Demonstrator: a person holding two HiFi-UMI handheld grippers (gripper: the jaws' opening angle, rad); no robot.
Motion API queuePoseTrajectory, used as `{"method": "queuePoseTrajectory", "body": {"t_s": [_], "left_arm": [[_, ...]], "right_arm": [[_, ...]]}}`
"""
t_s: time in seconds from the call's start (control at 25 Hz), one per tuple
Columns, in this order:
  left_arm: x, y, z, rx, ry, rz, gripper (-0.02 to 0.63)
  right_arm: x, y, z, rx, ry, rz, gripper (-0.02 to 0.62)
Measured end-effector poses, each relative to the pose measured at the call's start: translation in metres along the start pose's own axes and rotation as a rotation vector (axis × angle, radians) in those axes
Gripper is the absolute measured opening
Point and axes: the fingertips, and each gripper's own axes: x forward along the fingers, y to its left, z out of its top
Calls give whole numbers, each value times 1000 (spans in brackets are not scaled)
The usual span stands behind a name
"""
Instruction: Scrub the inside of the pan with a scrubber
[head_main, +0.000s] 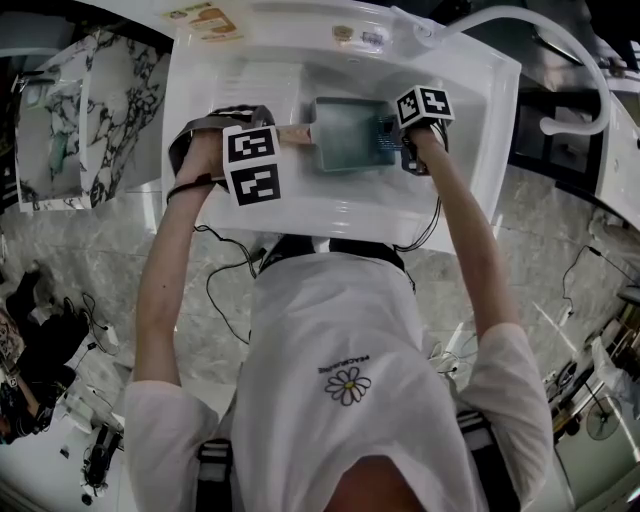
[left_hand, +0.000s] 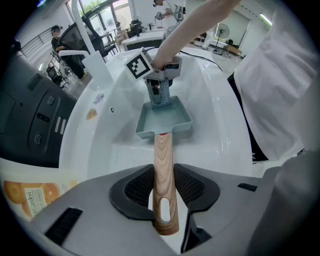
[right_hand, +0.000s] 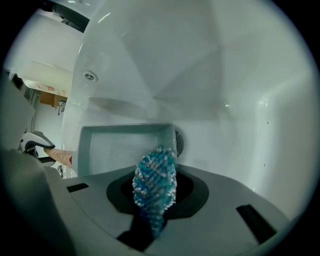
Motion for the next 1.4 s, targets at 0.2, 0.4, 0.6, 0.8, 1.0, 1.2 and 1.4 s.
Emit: {"method": "queuePoseTrajectory", "body": {"t_s": [0.2, 0.4, 0.6, 0.8, 1.0, 1.2, 1.4], "left_arm": [[0, -1, -1, -2, 2, 2, 138], [0, -1, -3, 3, 10, 4, 138], [-2, -1, -4, -1, 11, 2, 138], [0, -1, -5, 4, 8, 3, 138], [2, -1, -8, 2, 8, 4, 138], [2, -3, -8, 3, 5, 3, 138], [2, -4, -7, 7, 0, 4, 138]], "right_arm": [[1, 1, -1, 16, -6, 9, 63], [3, 15, -3, 5, 5, 42, 63], [4, 36, -4, -9, 7, 67, 63], [5, 65, -2, 26, -14, 150, 63], [5, 111, -4, 41, -29, 267, 63], [4, 146, -5, 39, -34, 355, 63], [3, 160, -7, 53, -35, 401, 63]]}}
